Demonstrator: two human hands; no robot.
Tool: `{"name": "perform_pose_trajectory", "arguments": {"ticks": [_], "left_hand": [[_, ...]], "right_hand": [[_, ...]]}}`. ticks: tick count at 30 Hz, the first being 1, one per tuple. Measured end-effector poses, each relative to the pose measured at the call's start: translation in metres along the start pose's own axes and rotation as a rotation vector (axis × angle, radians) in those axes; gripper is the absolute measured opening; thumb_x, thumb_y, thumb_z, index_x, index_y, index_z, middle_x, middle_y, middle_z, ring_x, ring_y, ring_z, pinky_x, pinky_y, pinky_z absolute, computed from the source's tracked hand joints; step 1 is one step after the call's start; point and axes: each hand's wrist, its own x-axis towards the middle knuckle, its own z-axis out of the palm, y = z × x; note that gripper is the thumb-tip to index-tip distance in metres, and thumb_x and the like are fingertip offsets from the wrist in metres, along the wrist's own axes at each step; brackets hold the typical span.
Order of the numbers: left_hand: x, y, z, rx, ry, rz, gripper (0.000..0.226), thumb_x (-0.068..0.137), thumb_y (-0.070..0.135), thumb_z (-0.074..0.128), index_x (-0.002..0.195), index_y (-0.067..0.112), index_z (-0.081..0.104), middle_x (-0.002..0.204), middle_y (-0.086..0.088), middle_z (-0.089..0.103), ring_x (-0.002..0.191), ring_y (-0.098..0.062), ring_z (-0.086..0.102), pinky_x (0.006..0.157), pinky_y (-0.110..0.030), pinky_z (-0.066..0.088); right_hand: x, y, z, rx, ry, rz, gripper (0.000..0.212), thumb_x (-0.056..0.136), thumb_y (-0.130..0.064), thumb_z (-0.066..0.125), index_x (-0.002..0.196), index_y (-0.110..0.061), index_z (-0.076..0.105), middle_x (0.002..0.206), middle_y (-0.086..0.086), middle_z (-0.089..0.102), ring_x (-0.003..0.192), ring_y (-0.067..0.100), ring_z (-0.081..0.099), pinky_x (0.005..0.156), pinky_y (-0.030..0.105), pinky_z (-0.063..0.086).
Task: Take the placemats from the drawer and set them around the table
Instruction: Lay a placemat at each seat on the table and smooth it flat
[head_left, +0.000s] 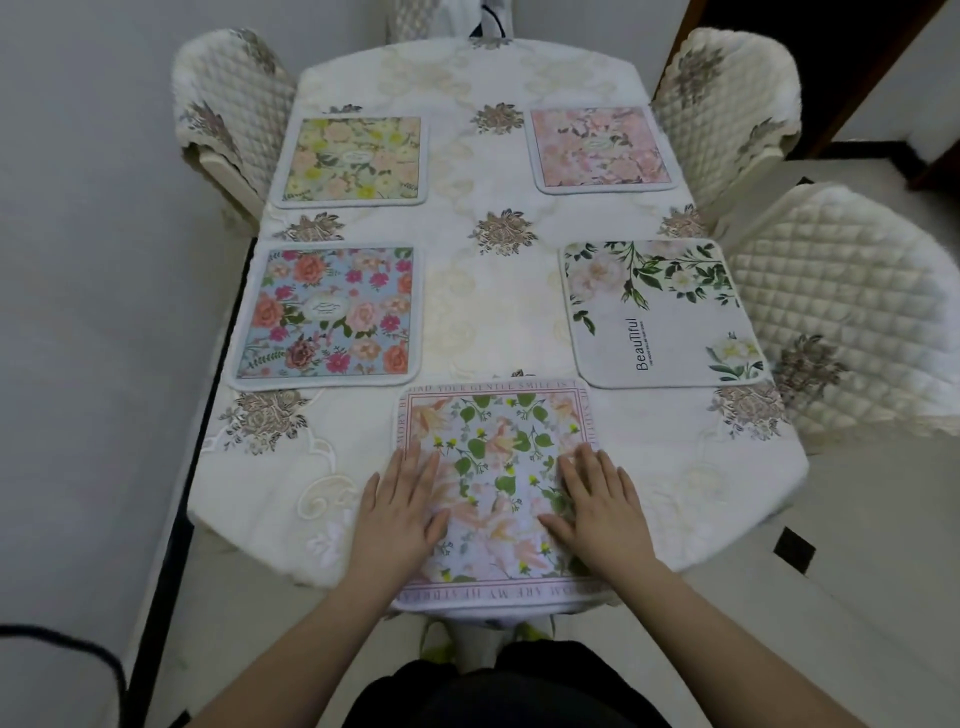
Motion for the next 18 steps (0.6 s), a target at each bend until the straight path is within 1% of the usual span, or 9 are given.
{"name": "perform_pose_trajectory", "arguments": {"ticks": [1, 4, 6, 8, 11, 13, 16, 18], "left_hand": [[-0.003, -0.001, 0.001, 0.006, -0.006, -0.013, 0.069, 0.094, 0.058, 0.023, 0.156, 0.027, 0.021, 0.165, -0.011, 0.013, 0.151, -0.033, 0.019, 0.116, -0.052, 0.026], [-0.008, -0.004, 0.006, 0.008, -0.03, -0.132, 0.069, 0.09, 0.07, 0.011, 0.154, 0.043, 0.017, 0.164, -0.025, 0.001, 0.152, -0.042, -0.001, 0.12, -0.053, 0.014], [-0.008, -0.004, 0.007, 0.031, -0.05, -0.166, 0.073, 0.087, 0.075, 0.0, 0.154, 0.047, 0.011, 0.162, -0.03, -0.003, 0.15, -0.045, -0.007, 0.12, -0.052, 0.009], [-0.006, -0.005, 0.009, 0.054, -0.079, -0.16, 0.075, 0.086, 0.075, -0.003, 0.155, 0.048, 0.006, 0.162, -0.03, -0.001, 0.151, -0.043, -0.008, 0.121, -0.051, 0.005], [-0.004, -0.007, 0.011, 0.044, -0.085, -0.14, 0.075, 0.086, 0.07, -0.001, 0.156, 0.045, 0.007, 0.163, -0.026, 0.006, 0.152, -0.038, -0.003, 0.121, -0.048, 0.004], [-0.002, -0.008, 0.013, 0.019, -0.084, -0.136, 0.074, 0.087, 0.069, 0.003, 0.157, 0.043, 0.01, 0.163, -0.025, 0.007, 0.152, -0.037, -0.002, 0.122, -0.047, 0.003], [-0.001, -0.008, 0.015, -0.031, -0.085, -0.141, 0.071, 0.091, 0.066, 0.019, 0.157, 0.04, 0.013, 0.164, -0.024, 0.007, 0.152, -0.036, -0.003, 0.121, -0.047, 0.002], [0.0, -0.007, 0.014, -0.059, -0.082, -0.142, 0.072, 0.092, 0.063, 0.028, 0.157, 0.039, 0.011, 0.164, -0.024, 0.005, 0.153, -0.035, -0.004, 0.121, -0.047, 0.0]], "right_hand": [[0.0, 0.002, 0.0, 0.002, -0.006, 0.019, 0.088, 0.089, -0.077, 0.023, 0.158, -0.025, 0.007, 0.165, 0.012, -0.002, 0.152, 0.032, -0.001, 0.121, 0.045, 0.002], [-0.001, 0.001, -0.001, 0.059, -0.034, 0.1, 0.091, 0.084, -0.082, 0.025, 0.157, -0.032, 0.003, 0.163, 0.021, -0.006, 0.151, 0.037, -0.007, 0.121, 0.047, -0.001], [-0.001, 0.001, 0.0, 0.093, -0.05, 0.126, 0.091, 0.082, -0.084, 0.025, 0.157, -0.036, 0.001, 0.163, 0.023, -0.006, 0.151, 0.037, -0.009, 0.12, 0.048, -0.001], [0.0, 0.001, 0.0, 0.108, -0.061, 0.136, 0.092, 0.081, -0.085, 0.026, 0.156, -0.038, 0.001, 0.163, 0.023, -0.006, 0.151, 0.037, -0.008, 0.121, 0.049, 0.0], [0.0, 0.0, 0.0, 0.144, -0.067, 0.157, 0.093, 0.081, -0.084, 0.03, 0.156, -0.039, 0.001, 0.163, 0.022, -0.006, 0.151, 0.036, -0.007, 0.12, 0.049, 0.001], [0.001, -0.001, -0.001, 0.168, -0.083, 0.162, 0.093, 0.083, -0.082, 0.035, 0.156, -0.038, 0.0, 0.163, 0.022, -0.007, 0.151, 0.035, -0.007, 0.12, 0.049, 0.001], [0.004, -0.005, -0.007, 0.209, -0.123, 0.177, 0.093, 0.084, -0.078, 0.041, 0.157, -0.035, 0.003, 0.163, 0.021, -0.007, 0.151, 0.035, -0.006, 0.12, 0.049, 0.0], [0.005, -0.01, -0.014, 0.297, -0.119, 0.224, 0.089, 0.086, -0.076, 0.043, 0.156, -0.034, 0.009, 0.164, 0.019, -0.003, 0.151, 0.033, -0.004, 0.12, 0.048, 0.0]]}}
